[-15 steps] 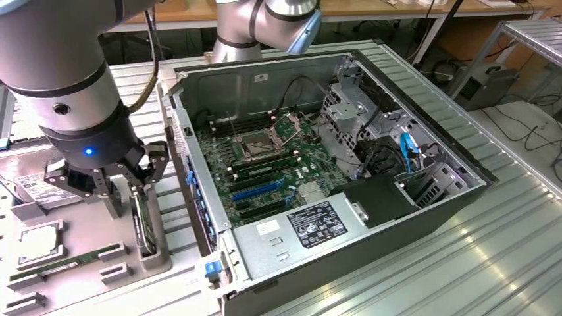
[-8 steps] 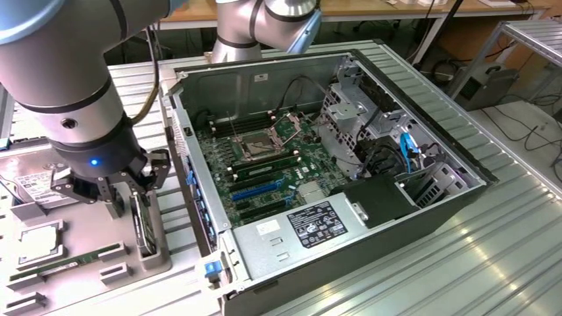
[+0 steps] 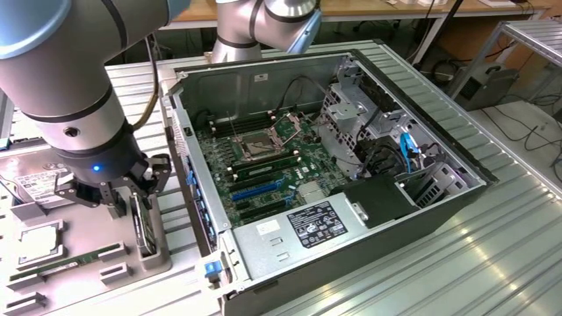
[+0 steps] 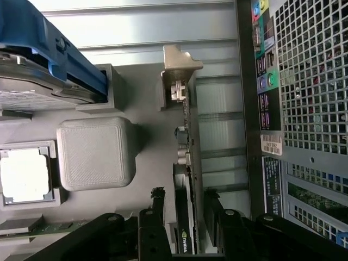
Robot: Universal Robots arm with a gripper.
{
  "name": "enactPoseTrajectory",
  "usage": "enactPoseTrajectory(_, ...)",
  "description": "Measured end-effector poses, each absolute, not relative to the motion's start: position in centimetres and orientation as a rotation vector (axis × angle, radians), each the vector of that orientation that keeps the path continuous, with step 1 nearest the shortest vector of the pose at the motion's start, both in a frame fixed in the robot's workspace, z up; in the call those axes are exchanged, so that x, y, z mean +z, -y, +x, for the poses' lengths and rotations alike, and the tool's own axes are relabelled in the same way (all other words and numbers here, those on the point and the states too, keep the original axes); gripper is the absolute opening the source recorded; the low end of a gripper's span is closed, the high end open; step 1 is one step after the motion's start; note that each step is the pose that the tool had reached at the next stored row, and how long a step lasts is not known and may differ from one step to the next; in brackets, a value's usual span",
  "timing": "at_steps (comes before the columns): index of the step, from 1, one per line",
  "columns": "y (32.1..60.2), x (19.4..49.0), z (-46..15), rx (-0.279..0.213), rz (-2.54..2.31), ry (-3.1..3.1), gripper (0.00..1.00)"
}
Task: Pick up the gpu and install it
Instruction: 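Pick up the gpu and move the gpu toward the slot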
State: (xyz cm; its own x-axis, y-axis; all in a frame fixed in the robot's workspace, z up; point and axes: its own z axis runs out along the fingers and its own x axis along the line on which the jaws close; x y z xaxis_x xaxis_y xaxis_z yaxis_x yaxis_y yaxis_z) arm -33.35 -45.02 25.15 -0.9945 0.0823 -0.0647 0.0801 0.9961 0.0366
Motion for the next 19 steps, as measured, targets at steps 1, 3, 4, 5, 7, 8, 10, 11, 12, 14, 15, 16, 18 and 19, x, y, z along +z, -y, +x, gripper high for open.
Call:
enactPoseTrajectory(1, 45.01, 25.04, -33.39, 0.052, 0.125, -3.070, 0.42)
enactPoseTrajectory(3, 44.89, 24.70, -33.43, 0.052, 0.128, -3.069, 0.42)
enactPoseTrajectory(4, 44.80, 24.63, -33.43, 0.052, 0.129, -3.069, 0.42)
enactPoseTrajectory(5, 44.69, 24.56, -33.44, 0.052, 0.131, -3.069, 0.42)
enactPoseTrajectory(7, 44.55, 24.48, -33.44, 0.052, 0.135, -3.068, 0.42)
enactPoseTrajectory(8, 44.54, 24.46, -33.44, 0.052, 0.136, -3.068, 0.42)
enactPoseTrajectory(10, 44.53, 24.44, -33.45, 0.052, 0.139, -3.068, 0.42)
enactPoseTrajectory(11, 44.53, 24.43, -33.45, 0.052, 0.139, -3.068, 0.42)
enactPoseTrajectory(12, 44.53, 24.42, -33.45, 0.052, 0.139, -3.068, 0.42)
enactPoseTrajectory(14, 44.53, 24.36, -33.45, 0.052, 0.139, -3.068, 0.42)
enactPoseTrajectory(15, 44.53, 24.33, -33.45, 0.052, 0.139, -3.068, 0.42)
enactPoseTrajectory(16, 44.53, 24.30, -33.45, 0.052, 0.139, -3.068, 0.42)
enactPoseTrajectory(18, 44.53, 24.24, -33.45, 0.052, 0.139, -3.068, 0.42)
enactPoseTrajectory(19, 44.53, 24.23, -33.45, 0.052, 0.139, -3.068, 0.42)
